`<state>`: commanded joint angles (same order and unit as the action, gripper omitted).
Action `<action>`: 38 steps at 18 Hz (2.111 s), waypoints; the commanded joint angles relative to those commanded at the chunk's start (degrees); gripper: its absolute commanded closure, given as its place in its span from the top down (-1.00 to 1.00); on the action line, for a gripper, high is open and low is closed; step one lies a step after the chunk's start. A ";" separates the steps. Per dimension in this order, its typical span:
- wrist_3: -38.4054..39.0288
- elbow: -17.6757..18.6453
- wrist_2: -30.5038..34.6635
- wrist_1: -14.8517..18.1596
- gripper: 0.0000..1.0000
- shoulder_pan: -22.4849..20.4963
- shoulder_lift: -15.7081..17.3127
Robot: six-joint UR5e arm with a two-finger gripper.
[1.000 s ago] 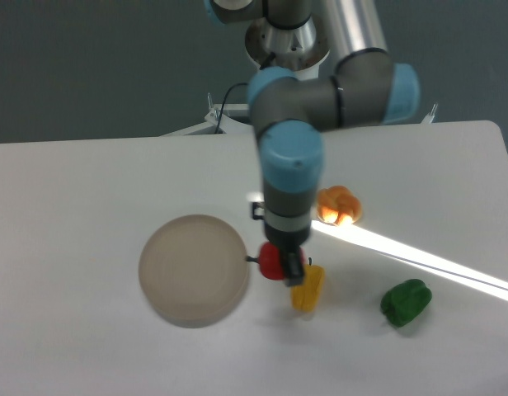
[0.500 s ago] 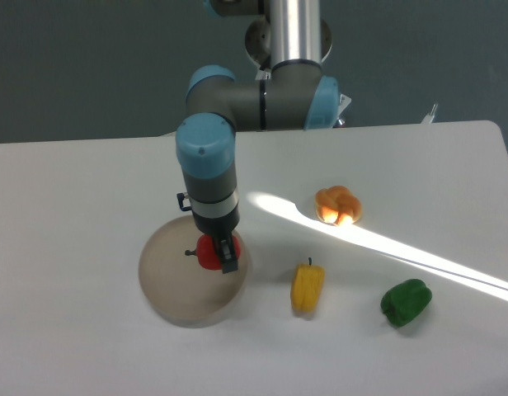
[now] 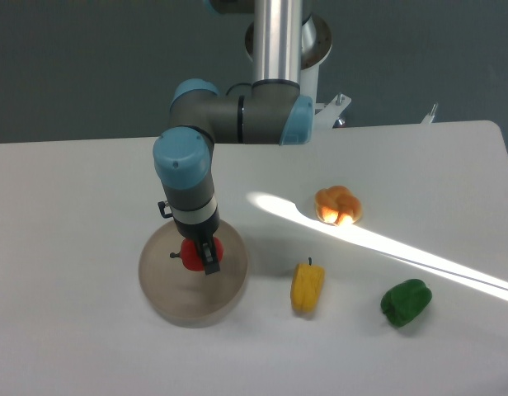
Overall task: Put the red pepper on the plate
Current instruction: 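Lower the red pepper onto the plate surface, then hold the red pepper on the plate and open the gripper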
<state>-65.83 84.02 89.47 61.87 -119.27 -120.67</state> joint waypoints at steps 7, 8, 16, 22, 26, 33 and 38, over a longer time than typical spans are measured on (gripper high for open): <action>0.79 0.26 -2.81 0.00 -0.03 0.09 -1.85; 0.88 0.26 -3.16 0.00 -0.03 0.09 -2.03; 6.42 0.18 -6.33 -0.26 -0.04 0.09 -2.91; 5.80 0.35 -6.24 -0.70 -0.04 0.00 -3.26; 4.84 0.35 -6.15 -1.14 -0.04 -0.09 -3.61; 3.87 0.35 -6.15 -1.23 -0.03 -0.17 -3.87; 3.87 0.35 -6.15 -1.14 -0.02 -0.17 -3.96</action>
<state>-61.96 84.38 83.32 60.73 -119.44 -124.63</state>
